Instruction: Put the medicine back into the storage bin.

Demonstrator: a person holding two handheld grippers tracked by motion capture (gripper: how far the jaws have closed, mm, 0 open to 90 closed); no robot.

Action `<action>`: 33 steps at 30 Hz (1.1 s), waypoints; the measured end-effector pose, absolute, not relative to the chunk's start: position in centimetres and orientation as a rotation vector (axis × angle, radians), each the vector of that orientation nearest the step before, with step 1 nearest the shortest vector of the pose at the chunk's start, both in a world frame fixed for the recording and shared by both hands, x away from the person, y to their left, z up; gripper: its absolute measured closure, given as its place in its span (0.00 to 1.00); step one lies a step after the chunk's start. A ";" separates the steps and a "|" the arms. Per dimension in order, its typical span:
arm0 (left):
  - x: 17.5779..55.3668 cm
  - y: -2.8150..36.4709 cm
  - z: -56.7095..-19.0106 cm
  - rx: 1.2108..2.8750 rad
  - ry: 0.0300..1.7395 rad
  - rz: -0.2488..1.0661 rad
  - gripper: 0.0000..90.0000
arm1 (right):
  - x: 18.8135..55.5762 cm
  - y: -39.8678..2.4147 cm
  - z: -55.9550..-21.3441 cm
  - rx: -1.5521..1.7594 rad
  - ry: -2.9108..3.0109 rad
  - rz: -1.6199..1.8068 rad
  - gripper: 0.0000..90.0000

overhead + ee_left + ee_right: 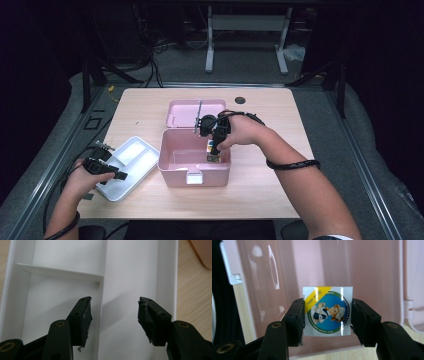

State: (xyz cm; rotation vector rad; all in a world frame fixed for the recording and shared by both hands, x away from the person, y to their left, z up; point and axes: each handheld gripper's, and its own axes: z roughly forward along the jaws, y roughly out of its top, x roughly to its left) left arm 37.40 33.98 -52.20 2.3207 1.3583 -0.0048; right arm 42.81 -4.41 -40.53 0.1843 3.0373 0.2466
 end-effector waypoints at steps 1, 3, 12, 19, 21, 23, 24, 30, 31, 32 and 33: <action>37.4 34.0 -52.2 2.323 1.359 -0.006 0.49 | 42.8 -4.4 -40.8 0.186 3.039 0.244 0.52; 37.4 33.9 -52.3 2.325 1.361 -0.010 0.49 | 42.9 -4.4 -41.4 0.187 3.041 0.242 0.52; 37.4 33.9 -52.4 2.329 1.360 -0.012 0.49 | 42.9 -3.9 -43.1 0.182 3.043 0.256 0.52; 37.4 33.9 -52.5 2.333 1.360 -0.018 0.49 | 42.7 -3.2 -44.2 0.166 3.041 0.256 0.52; 37.5 33.9 -52.5 2.333 1.361 -0.020 0.49 | 42.7 -3.1 -44.4 0.165 3.040 0.246 0.52; 37.5 33.9 -52.5 2.335 1.361 -0.021 0.49 | 42.7 -3.1 -44.6 0.169 3.043 0.239 0.52; 37.5 33.9 -52.5 2.335 1.362 -0.022 0.49 | 42.7 -3.0 -44.8 0.171 3.045 0.234 0.52; 37.5 33.9 -52.5 2.330 1.364 -0.018 0.49 | 42.8 -2.9 -45.2 0.173 3.048 0.215 0.51; 37.5 33.9 -52.5 2.331 1.364 -0.017 0.49 | 42.7 -2.8 -45.3 0.175 3.050 0.214 0.51; 37.5 33.9 -52.5 2.331 1.364 -0.017 0.49 | 42.7 -2.7 -45.3 0.173 3.048 0.211 0.51; 37.5 33.9 -52.5 2.330 1.365 -0.017 0.48 | 42.7 -2.7 -45.3 0.173 3.049 0.208 0.51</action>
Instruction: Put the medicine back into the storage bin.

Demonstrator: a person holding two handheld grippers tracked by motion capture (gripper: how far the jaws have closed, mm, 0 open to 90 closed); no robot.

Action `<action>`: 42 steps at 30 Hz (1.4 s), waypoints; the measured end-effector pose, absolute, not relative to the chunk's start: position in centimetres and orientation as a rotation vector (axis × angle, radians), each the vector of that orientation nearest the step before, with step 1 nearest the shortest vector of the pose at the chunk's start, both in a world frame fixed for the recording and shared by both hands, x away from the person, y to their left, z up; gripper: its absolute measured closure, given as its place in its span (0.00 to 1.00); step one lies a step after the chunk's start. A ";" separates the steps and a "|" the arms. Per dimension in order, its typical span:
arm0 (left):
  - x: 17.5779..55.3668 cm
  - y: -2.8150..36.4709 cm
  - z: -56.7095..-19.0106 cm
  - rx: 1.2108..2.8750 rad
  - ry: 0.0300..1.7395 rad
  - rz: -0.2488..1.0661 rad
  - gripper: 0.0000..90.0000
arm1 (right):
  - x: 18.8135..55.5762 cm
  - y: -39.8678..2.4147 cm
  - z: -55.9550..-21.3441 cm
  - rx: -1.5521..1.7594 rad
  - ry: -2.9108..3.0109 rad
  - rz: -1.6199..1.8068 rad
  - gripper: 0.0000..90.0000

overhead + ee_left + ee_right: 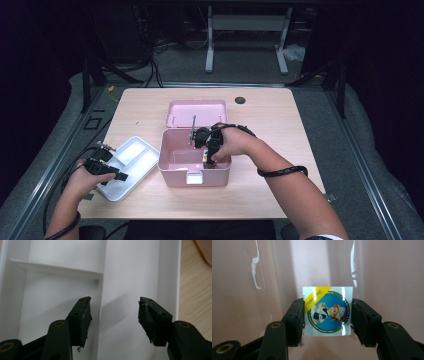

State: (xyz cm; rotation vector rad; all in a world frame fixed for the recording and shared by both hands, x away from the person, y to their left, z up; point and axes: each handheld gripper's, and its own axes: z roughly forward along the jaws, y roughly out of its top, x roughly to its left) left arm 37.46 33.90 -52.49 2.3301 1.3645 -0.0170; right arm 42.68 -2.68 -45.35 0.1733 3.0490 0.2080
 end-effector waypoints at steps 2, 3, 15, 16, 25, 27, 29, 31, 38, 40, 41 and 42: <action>37.5 33.9 -52.5 2.332 1.364 -0.018 0.48 | 42.7 -2.6 -45.4 0.178 3.048 0.195 0.51; 37.5 33.9 -52.5 2.333 1.364 -0.018 0.48 | 42.7 -2.6 -45.5 0.191 3.046 0.193 0.51; 37.5 33.9 -52.6 2.334 1.367 -0.014 0.49 | 42.5 -3.3 -43.0 0.216 3.018 0.287 0.49; 37.5 33.9 -52.6 2.339 1.367 -0.008 0.49 | 42.4 -3.6 -42.4 0.219 3.014 0.297 0.49; 37.3 33.9 -51.9 2.347 1.342 0.083 0.50 | 41.7 -8.7 -37.4 0.355 2.896 0.460 0.47; 37.3 33.8 -51.8 2.343 1.329 0.098 0.50 | 41.4 -10.3 -37.0 0.405 2.851 0.482 0.44; 37.3 33.6 -51.7 2.338 1.307 0.108 0.51 | 41.1 -11.9 -36.8 0.456 2.802 0.524 0.40; 37.3 33.5 -51.5 2.346 1.299 0.134 0.53 | 40.8 -13.4 -37.0 0.523 2.767 0.581 0.39; 37.9 32.7 -50.7 2.311 1.269 0.177 0.55 | 40.0 -17.1 -39.2 0.672 2.670 0.602 0.39; 38.1 32.4 -50.6 2.346 1.266 0.185 0.53 | 39.6 -17.8 -39.7 0.681 2.676 0.590 0.44; 38.2 32.4 -50.5 2.349 1.269 0.195 0.53 | 39.4 -18.1 -40.1 0.673 2.671 0.590 0.45; 38.3 32.4 -50.3 2.351 1.264 0.203 0.52 | 39.2 -18.3 -40.5 0.659 2.667 0.575 0.46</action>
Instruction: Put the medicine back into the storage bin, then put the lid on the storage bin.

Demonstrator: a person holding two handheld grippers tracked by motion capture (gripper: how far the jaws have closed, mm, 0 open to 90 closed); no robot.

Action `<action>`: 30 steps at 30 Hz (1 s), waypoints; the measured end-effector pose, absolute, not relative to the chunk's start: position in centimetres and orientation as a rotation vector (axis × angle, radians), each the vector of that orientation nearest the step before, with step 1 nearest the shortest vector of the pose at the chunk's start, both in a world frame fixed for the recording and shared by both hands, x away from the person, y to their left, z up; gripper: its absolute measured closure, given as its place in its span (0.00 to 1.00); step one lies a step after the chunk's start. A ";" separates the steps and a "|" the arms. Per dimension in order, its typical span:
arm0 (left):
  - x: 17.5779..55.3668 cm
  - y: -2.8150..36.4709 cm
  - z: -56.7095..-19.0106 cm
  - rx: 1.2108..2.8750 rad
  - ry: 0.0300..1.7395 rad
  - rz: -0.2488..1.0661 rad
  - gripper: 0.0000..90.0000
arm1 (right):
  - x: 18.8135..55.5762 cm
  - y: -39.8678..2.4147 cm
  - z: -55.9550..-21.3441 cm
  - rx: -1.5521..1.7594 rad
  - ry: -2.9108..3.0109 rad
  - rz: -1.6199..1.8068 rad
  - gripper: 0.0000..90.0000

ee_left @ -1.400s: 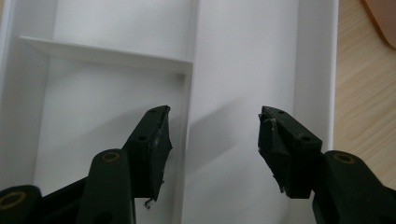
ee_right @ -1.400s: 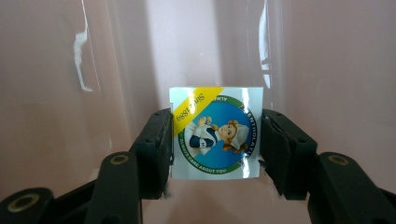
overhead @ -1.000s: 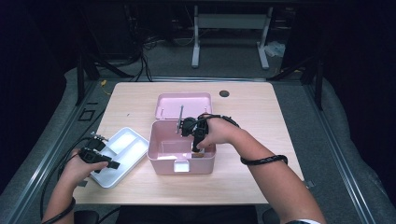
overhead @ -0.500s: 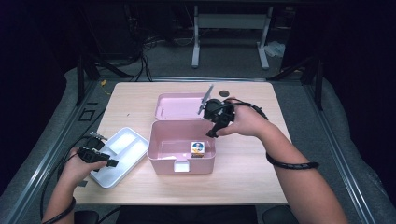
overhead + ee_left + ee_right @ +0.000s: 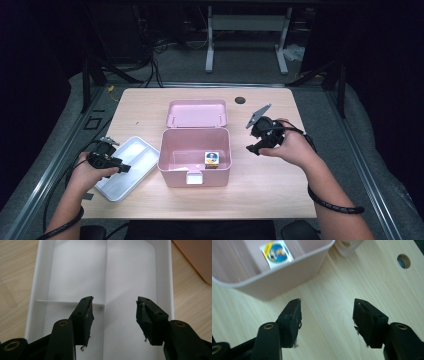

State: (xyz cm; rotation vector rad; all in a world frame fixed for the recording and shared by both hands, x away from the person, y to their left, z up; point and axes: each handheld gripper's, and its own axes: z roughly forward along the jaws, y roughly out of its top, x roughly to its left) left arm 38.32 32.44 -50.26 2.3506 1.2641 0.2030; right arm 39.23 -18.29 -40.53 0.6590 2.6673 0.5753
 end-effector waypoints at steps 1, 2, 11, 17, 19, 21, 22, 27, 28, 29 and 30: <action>38.4 32.5 -50.0 2.343 1.264 0.213 0.52 | 39.1 -18.5 -40.9 0.653 2.664 0.562 0.47; 38.5 32.6 -49.8 2.340 1.258 0.213 0.52 | 38.9 -18.7 -41.4 0.654 2.659 0.566 0.47; 39.1 32.9 -49.0 2.435 1.200 0.190 0.59 | 38.0 -19.9 -44.7 0.749 2.655 0.693 0.55; 39.4 32.7 -49.4 2.510 1.199 0.159 0.61 | 37.7 -20.6 -46.3 0.870 2.612 0.764 0.55; 39.5 32.5 -49.4 2.554 1.192 0.147 0.64 | 37.6 -20.7 -46.7 0.897 2.586 0.801 0.55; 39.7 32.4 -49.4 2.581 1.190 0.138 0.67 | 37.5 -20.8 -47.0 0.914 2.575 0.824 0.56; 39.9 32.3 -49.4 2.591 1.191 0.134 0.68 | 37.4 -20.7 -47.2 0.927 2.568 0.830 0.56; 40.6 32.1 -49.5 2.629 1.196 0.107 0.72 | 37.2 -20.5 -47.9 0.928 2.557 0.822 0.56; 40.6 32.1 -49.6 2.630 1.205 0.103 0.73 | 37.1 -20.4 -48.0 0.927 2.554 0.819 0.56; 40.7 32.2 -49.7 2.629 1.208 0.093 0.73 | 37.0 -20.4 -48.0 0.919 2.556 0.813 0.56; 40.7 32.2 -49.8 2.627 1.217 0.079 0.74 | 36.9 -20.4 -48.1 0.925 2.552 0.819 0.56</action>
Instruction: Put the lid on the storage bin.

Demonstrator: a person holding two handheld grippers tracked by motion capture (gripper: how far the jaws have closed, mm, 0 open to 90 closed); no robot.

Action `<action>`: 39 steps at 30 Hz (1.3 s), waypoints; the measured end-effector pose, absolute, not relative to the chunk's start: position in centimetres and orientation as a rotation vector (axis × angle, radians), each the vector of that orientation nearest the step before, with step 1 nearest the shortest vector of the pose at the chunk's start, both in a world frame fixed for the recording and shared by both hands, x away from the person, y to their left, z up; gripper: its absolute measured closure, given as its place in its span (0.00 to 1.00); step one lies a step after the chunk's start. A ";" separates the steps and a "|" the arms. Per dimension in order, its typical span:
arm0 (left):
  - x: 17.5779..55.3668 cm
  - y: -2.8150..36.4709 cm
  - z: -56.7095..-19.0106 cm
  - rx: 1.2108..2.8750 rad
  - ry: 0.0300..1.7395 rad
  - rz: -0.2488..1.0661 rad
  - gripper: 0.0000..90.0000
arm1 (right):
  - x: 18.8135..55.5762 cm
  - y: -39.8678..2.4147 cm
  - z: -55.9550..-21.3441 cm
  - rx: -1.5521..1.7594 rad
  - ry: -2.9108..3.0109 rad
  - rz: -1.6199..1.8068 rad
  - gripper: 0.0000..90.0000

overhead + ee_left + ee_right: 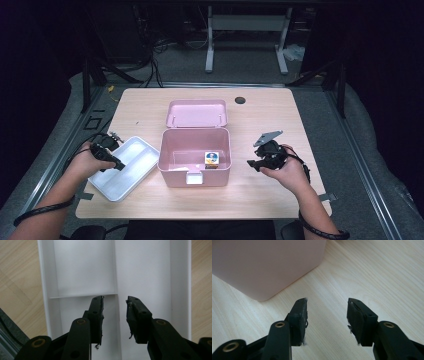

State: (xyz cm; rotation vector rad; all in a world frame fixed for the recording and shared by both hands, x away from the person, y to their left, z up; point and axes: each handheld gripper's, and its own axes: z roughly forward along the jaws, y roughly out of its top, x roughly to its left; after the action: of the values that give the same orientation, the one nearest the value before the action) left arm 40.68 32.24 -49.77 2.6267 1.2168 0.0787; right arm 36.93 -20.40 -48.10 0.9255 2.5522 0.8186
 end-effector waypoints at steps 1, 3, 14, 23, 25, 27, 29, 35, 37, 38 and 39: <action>40.6 32.3 -49.8 2.630 1.216 0.081 0.74 | 36.9 -20.4 -48.1 0.927 2.549 0.821 0.56; 40.6 32.6 -49.9 2.617 1.234 0.072 0.75 | 36.9 -20.6 -48.2 0.932 2.547 0.849 0.56; 40.8 32.3 -50.8 2.639 1.250 0.032 0.75 | 36.8 -20.6 -49.0 0.960 2.555 0.833 0.55; 41.5 32.3 -51.4 2.632 1.287 -0.005 0.78 | 36.8 -20.4 -49.6 0.964 2.595 0.801 0.55; 41.6 32.1 -51.4 2.630 1.304 -0.017 0.80 | 36.8 -20.4 -49.8 0.972 2.583 0.823 0.55; 41.7 32.0 -51.4 2.630 1.319 -0.028 0.82 | 36.8 -20.4 -49.9 0.969 2.584 0.824 0.55; 41.9 31.9 -51.4 2.634 1.322 -0.035 0.83 | 36.8 -20.4 -49.9 0.972 2.582 0.827 0.55; 42.2 31.5 -51.7 2.653 1.347 -0.053 0.86 | 36.8 -20.5 -50.0 0.981 2.571 0.827 0.55; 42.3 31.4 -51.8 2.661 1.345 -0.057 0.86 | 36.8 -20.6 -50.0 0.983 2.573 0.833 0.54; 42.3 31.4 -51.9 2.657 1.349 -0.066 0.87 | 36.8 -20.6 -50.1 0.985 2.573 0.833 0.54; 42.3 31.4 -52.0 2.649 1.351 -0.081 0.89 | 36.8 -20.6 -50.1 0.987 2.574 0.831 0.54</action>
State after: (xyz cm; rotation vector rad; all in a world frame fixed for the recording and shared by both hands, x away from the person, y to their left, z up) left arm 42.34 31.40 -51.99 2.6490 1.3514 -0.0806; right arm 36.80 -20.61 -50.09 0.9874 2.5736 0.8310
